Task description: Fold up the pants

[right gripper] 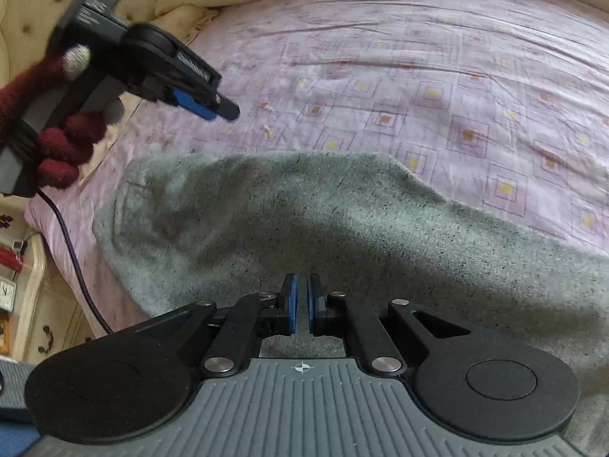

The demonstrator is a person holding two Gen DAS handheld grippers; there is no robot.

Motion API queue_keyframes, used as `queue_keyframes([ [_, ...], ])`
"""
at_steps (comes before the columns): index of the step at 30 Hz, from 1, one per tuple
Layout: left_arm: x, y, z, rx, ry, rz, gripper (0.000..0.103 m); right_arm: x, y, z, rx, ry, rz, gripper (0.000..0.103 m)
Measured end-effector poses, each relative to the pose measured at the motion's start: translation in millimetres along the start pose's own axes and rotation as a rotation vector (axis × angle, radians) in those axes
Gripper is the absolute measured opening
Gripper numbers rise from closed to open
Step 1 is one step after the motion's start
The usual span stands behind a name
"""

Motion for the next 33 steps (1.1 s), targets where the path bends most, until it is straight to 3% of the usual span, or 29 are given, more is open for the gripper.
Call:
queue_keyframes([
  [4, 18.8, 16.9, 37.2, -0.215, 0.094, 0.074, 0.036, 6.9, -13.6, -15.4, 0.063, 0.014, 0.046, 0.007],
  [8, 22.7, 44.7, 13.1, -0.111, 0.113, 0.140, 0.033, 18.8, -33.9, -31.8, 0.133, 0.016, 0.092, 0.008],
  [12, 21.0, 80.1, -6.6, -0.045, 0.128, 0.168, 0.033, 35.3, -57.8, -33.9, 0.158, -0.021, 0.161, 0.023],
  [16, 15.7, 94.2, -10.7, -0.007, 0.129, 0.112, 0.033, 51.9, -83.5, -6.5, 0.084, -0.076, 0.233, 0.031],
  [22, 17.9, 108.0, -16.6, 0.075, 0.114, 0.061, 0.033, 51.8, -96.9, 28.9, -0.021, -0.155, 0.312, 0.032],
  [28, 20.8, 125.0, -17.5, 0.119, 0.108, 0.072, 0.033, 14.9, -72.8, 48.7, -0.149, -0.205, 0.221, 0.032],
  [33, 6.5, 121.0, -26.0, 0.116, 0.182, 0.033, 0.034, -20.6, -36.7, 52.5, -0.215, -0.192, 0.035, 0.028],
])
Point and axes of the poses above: each gripper's, at about its wrist camera, not at the fingertips, and z roughly the way its jaws point, x to its right, y to its underside, the point moved 3 cm from there along z, roughly the way its jaws point, and after that the axes turned 11 degrees about -y, right-handed, at the moved point
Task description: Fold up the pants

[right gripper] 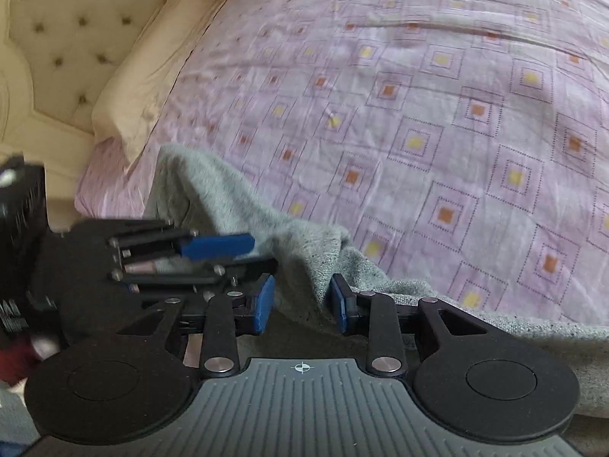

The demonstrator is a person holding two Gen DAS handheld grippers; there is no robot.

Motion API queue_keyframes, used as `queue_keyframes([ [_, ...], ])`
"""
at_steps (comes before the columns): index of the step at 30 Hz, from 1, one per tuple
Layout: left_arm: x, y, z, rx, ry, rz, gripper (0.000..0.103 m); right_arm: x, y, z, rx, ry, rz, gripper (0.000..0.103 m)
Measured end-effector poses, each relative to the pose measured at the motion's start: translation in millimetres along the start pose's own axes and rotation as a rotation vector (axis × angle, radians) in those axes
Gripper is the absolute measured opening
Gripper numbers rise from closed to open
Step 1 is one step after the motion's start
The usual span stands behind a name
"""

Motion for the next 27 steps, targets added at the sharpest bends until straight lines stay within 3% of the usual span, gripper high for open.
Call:
queue_keyframes([
  [4, -17.3, -15.6, -15.7, 0.017, 0.041, -0.073, 0.036, -19.8, 21.0, 1.9, 0.027, 0.098, -0.138, 0.021],
  [6, -24.2, -27.9, -21.2, 0.047, 0.044, -0.111, 0.045, -29.8, 28.3, 4.4, 0.032, 0.146, -0.209, 0.021],
  [9, -27.5, -45.7, -16.5, 0.058, 0.050, -0.160, 0.050, -42.5, 38.7, 9.8, 0.023, 0.197, -0.306, 0.021],
  [13, -18.6, -51.8, 7.5, -0.013, 0.064, -0.131, 0.050, -54.8, 51.0, 18.2, -0.002, 0.244, -0.410, 0.021],
  [16, -6.9, -37.6, 24.5, -0.096, 0.067, -0.051, 0.050, -58.3, 56.8, 21.5, -0.017, 0.264, -0.439, 0.021],
  [21, -4.7, -9.6, 13.1, -0.065, 0.084, 0.025, 0.050, -44.0, 52.0, 2.6, 0.045, 0.188, -0.260, 0.022],
  [27, -11.0, 2.9, 3.9, -0.066, 0.096, 0.019, 0.050, -8.0, 30.5, -34.0, 0.194, 0.001, 0.070, 0.025],
])
Point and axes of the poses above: each gripper's, at about its wrist camera, not at the fingertips, and z roughly the way its jaws point, x to its right, y to its underside, the point moved 3 cm from there along z, roughly the way its jaws point, and after that the axes turned 11 degrees about -y, right-handed, at the moved point
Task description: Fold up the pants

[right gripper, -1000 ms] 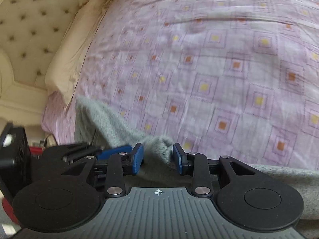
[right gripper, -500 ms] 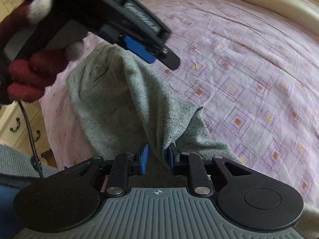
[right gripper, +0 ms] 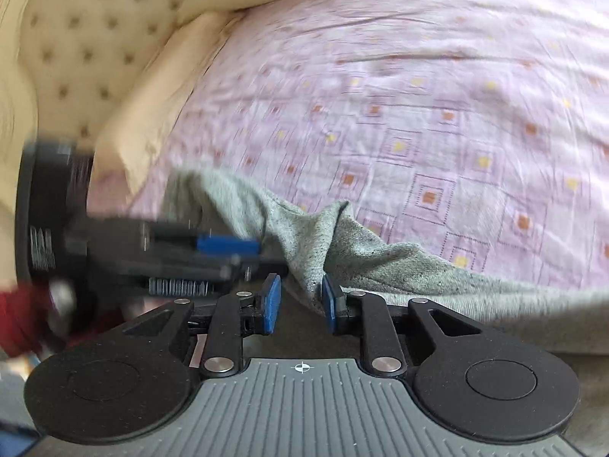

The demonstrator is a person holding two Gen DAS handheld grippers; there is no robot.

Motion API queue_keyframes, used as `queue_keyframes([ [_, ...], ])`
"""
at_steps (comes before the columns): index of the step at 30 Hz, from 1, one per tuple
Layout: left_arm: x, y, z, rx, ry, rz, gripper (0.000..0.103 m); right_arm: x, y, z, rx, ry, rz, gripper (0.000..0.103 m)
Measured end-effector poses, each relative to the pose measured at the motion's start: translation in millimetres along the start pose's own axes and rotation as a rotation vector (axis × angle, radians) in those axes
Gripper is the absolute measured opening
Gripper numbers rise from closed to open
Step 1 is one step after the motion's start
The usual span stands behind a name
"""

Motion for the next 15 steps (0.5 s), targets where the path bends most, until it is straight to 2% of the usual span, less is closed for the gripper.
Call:
queue_keyframes([
  [2, -0.3, 4.4, 6.9, -0.032, -0.008, 0.005, 0.050, 13.6, -9.7, 3.9, -0.002, -0.017, 0.081, 0.029],
  [6, -3.9, 21.2, 24.4, -0.098, -0.042, 0.017, 0.050, 35.4, -23.6, 19.4, -0.037, -0.046, 0.194, 0.029],
  [11, 1.4, 36.4, 22.4, -0.061, -0.062, 0.083, 0.053, 39.9, -37.7, 28.6, -0.030, -0.096, 0.239, 0.031],
  [15, 11.2, 45.4, 23.5, -0.041, -0.064, 0.143, 0.064, 51.3, -51.5, 45.6, -0.055, -0.106, 0.294, 0.031],
])
Point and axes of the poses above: each gripper's, at about its wrist camera, not at the fingertips, and z roughly the way its jaws point, x to its right, y to its underside, the point moved 3 cm from there along z, roughly the way its jaws point, and after that the axes turned 11 degrees about -y, right-handed, at the moved point
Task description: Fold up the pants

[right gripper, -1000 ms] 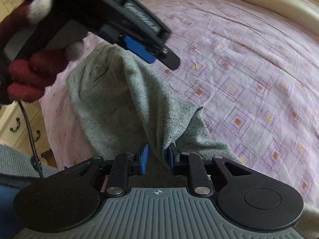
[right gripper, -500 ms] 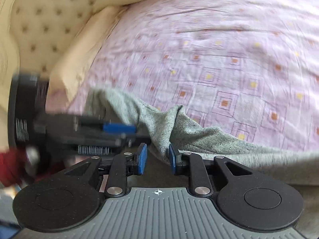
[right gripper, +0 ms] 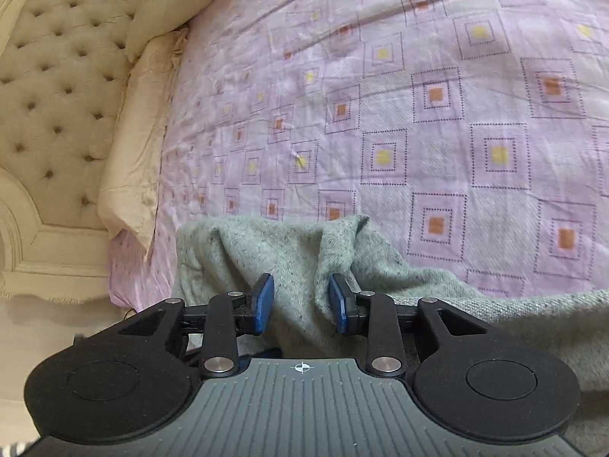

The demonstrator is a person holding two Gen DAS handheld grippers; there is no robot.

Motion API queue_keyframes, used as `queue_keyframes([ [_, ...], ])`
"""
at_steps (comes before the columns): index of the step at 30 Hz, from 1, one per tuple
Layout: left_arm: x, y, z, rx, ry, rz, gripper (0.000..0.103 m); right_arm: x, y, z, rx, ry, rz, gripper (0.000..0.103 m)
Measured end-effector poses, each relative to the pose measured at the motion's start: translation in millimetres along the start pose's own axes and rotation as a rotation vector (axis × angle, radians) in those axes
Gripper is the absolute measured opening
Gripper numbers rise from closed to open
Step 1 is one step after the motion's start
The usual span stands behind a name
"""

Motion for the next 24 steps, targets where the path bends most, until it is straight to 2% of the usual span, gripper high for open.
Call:
queue_keyframes([
  [4, 11.0, 4.8, 0.3, 0.013, -0.021, 0.047, 0.068, 15.3, -12.1, 8.6, 0.009, 0.008, 0.079, 0.031],
  [7, 8.6, 3.9, 0.5, 0.007, 0.006, 0.009, 0.072, 25.5, -18.6, 11.2, 0.027, -0.025, 0.168, 0.031],
  [12, -13.7, -5.6, 0.5, -0.082, 0.078, -0.144, 0.071, 31.7, -28.1, 20.4, 0.014, -0.020, 0.210, 0.031],
  [16, -32.3, -14.8, -2.2, -0.164, 0.067, -0.304, 0.057, 30.7, -29.3, 20.4, 0.020, -0.015, 0.216, 0.031],
  [19, -47.9, -17.8, -13.2, -0.159, 0.078, -0.395, 0.056, 28.2, -29.0, 16.0, 0.018, -0.011, 0.192, 0.031],
  [20, -53.9, -16.9, -15.0, -0.165, 0.045, -0.415, 0.056, 24.4, -29.1, 13.9, 0.028, -0.020, 0.158, 0.026],
  [21, -58.9, -15.7, -14.2, -0.184, -0.006, -0.426, 0.056, 17.6, -29.0, 10.1, 0.045, -0.012, 0.091, 0.012],
  [22, -63.0, -13.2, -10.7, -0.208, -0.041, -0.429, 0.056, 11.0, -28.7, 8.7, 0.047, 0.009, 0.037, 0.005],
  [24, -70.6, -7.1, -2.9, -0.234, -0.032, -0.455, 0.054, -0.2, -28.3, 7.9, 0.034, 0.036, -0.023, 0.004],
])
Point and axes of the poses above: each gripper's, at about its wrist camera, not at the fingertips, and z roughly the way its jaws point, x to its right, y to its underside, the point moved 3 cm from there along z, roughly the way its jaws point, and after that the axes turned 11 degrees about -y, right-handed, at the moved point
